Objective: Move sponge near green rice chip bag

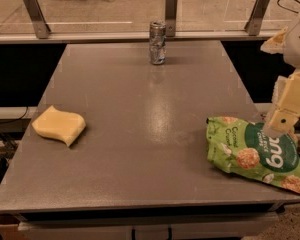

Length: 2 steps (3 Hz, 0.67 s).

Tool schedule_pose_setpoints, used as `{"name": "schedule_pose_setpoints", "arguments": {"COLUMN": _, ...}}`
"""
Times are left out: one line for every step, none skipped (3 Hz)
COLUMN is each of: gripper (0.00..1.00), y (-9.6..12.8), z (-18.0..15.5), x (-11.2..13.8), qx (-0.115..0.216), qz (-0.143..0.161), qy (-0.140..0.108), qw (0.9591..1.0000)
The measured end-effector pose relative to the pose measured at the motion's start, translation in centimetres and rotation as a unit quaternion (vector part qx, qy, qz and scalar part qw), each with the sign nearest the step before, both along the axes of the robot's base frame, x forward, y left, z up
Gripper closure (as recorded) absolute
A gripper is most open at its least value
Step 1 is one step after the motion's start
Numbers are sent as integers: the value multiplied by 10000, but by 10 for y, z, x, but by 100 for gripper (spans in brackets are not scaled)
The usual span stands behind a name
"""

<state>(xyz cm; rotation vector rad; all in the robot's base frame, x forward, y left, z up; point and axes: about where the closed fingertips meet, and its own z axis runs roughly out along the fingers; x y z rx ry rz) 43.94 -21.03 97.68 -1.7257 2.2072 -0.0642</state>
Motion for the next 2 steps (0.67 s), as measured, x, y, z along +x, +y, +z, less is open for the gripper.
{"name": "schedule_pose_setpoints", "arguments": {"gripper": 0, "y": 57, "z": -22, "x": 2, "qx": 462, "qz": 360, "qy": 176, "qw": 9981}}
{"name": "schedule_pose_setpoints", "arguments": {"gripper": 0, "y": 141, "z": -56, "x": 0, "qx": 939, "qz": 896, "qy": 429, "qw": 9906}}
